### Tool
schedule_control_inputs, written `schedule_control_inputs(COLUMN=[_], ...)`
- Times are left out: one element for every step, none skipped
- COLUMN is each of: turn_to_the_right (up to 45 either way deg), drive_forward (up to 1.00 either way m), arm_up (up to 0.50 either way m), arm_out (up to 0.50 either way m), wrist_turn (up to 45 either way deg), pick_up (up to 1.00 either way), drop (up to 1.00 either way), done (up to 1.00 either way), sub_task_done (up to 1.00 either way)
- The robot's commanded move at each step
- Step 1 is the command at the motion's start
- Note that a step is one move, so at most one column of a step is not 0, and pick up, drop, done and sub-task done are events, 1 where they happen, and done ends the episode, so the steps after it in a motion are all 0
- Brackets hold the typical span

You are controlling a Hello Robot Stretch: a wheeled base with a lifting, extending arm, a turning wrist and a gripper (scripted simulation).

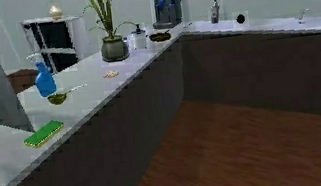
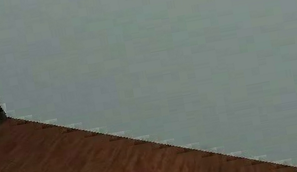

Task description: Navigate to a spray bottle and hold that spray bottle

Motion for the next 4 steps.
schedule_control_inputs(turn_to_the_right=[0.0,-45.0,-45.0,-36.0], drive_forward=[0.35,0.0,0.0,0.0], arm_up=[0.0,0.0,0.0,0.0], arm_out=[0.0,0.0,0.0,0.0], wrist_turn=[0.0,0.0,0.0,0.0], pick_up=[0.0,0.0,0.0,0.0], drop=[0.0,0.0,0.0,0.0], done=[0.0,0.0,0.0,0.0], sub_task_done=[0.0,0.0,0.0,0.0])
